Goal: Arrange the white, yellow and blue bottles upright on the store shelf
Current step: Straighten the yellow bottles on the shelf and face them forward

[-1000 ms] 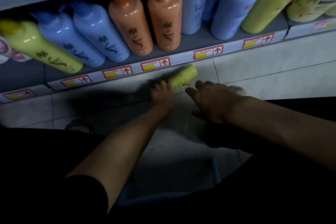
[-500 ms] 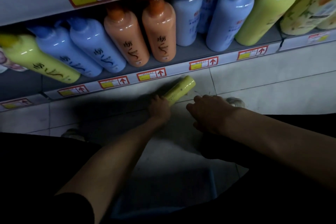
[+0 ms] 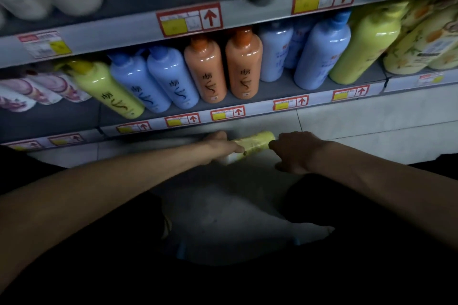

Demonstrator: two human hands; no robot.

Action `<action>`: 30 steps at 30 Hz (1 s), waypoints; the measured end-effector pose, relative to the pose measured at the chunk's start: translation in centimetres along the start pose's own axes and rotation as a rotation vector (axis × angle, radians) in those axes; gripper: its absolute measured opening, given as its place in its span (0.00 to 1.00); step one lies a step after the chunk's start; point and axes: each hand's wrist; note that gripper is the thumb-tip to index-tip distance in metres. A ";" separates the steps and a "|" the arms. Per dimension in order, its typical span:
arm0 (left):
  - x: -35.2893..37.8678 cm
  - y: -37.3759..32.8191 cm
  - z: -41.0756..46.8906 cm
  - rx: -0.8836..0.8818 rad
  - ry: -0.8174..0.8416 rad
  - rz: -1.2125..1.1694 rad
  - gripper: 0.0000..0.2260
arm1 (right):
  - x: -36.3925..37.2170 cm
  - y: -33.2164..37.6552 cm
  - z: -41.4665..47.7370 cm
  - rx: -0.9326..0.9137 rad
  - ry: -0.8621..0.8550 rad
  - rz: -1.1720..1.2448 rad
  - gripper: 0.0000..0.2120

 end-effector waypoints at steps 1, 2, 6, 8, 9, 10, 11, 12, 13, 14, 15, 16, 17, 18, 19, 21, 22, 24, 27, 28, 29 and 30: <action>-0.8 0.2 -1.1 0.021 0.015 -0.043 0.22 | -0.3 0.0 -0.1 0.002 -0.024 -0.005 0.26; -1.7 0.3 -2.2 0.038 0.025 -0.064 0.23 | -0.6 0.0 -0.2 0.007 -0.057 -0.002 0.29; -6.2 -0.2 -7.7 0.147 0.029 -0.147 0.29 | -1.8 0.3 -0.5 0.036 -0.168 0.071 0.45; -8.2 -0.6 -10.5 0.220 0.023 -0.178 0.26 | -2.4 0.7 -0.8 0.026 -0.261 0.145 0.47; -9.2 -0.8 -11.7 0.242 0.012 -0.201 0.24 | -2.8 0.9 -1.1 0.010 -0.342 0.181 0.46; -10.1 -0.9 -12.8 0.265 -0.001 -0.222 0.24 | -3.2 1.1 -1.3 -0.009 -0.430 0.212 0.44; -10.9 -0.9 -13.7 0.289 -0.017 -0.235 0.27 | -3.6 1.3 -1.6 -0.031 -0.506 0.243 0.42; -11.5 -1.0 -14.5 0.313 -0.040 -0.245 0.30 | -4.2 1.6 -1.9 -0.053 -0.569 0.276 0.39; -12.0 -1.0 -15.2 0.336 -0.068 -0.262 0.29 | -4.7 1.9 -2.1 -0.070 -0.622 0.306 0.36; -12.4 -1.0 -15.7 0.377 -0.088 -0.284 0.25 | -5.1 2.2 -2.4 -0.082 -0.671 0.325 0.34; -12.7 -0.8 -16.0 0.415 -0.100 -0.315 0.22 | -5.6 2.4 -2.7 -0.093 -0.719 0.335 0.33; -12.9 -0.8 -16.3 0.444 -0.105 -0.354 0.18 | -5.9 2.6 -2.9 -0.103 -0.761 0.342 0.32; -13.1 -1.0 -16.7 0.473 -0.112 -0.382 0.15 | -6.2 2.7 -3.2 -0.113 -0.795 0.352 0.32; -13.4 -1.0 -16.9 0.503 -0.114 -0.391 0.12 | -6.5 2.8 -3.5 -0.120 -0.821 0.366 0.31; -13.8 -1.0 -17.0 0.522 -0.117 -0.401 0.12 | -6.9 2.9 -3.8 -0.124 -0.843 0.378 0.31; -14.5 -0.8 -17.5 0.548 -0.135 -0.418 0.14 | -7.7 3.1 -4.4 -0.134 -0.884 0.385 0.30; -15.0 -0.6 -17.8 0.571 -0.140 -0.434 0.20 | -8.2 3.3 -4.7 -0.137 -0.909 0.385 0.30; -15.7 0.2 -18.2 0.623 -0.117 -0.516 0.32 | -9.0 3.5 -5.4 -0.151 -0.965 0.395 0.29; -16.6 1.5 -18.9 0.703 -0.105 -0.568 0.28 | -10.4 3.4 -7.1 -0.172 -1.091 0.394 0.28; -16.9 1.8 -19.0 0.727 -0.094 -0.551 0.26 | -10.9 3.4 -7.7 -0.169 -1.138 0.358 0.28; -17.1 1.9 -19.5 0.745 -0.089 -0.520 0.24 | -11.4 3.2 -8.1 -0.166 -1.179 0.303 0.28; -17.4 2.0 -19.8 0.762 -0.097 -0.471 0.21 | -12.0 3.1 -8.5 -0.166 -1.213 0.242 0.27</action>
Point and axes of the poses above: each hand's wrist, its own z-axis towards the middle knuckle, its own x-axis out of the palm, y = z × x, and after that the axes turned 15 degrees about y, right-handed
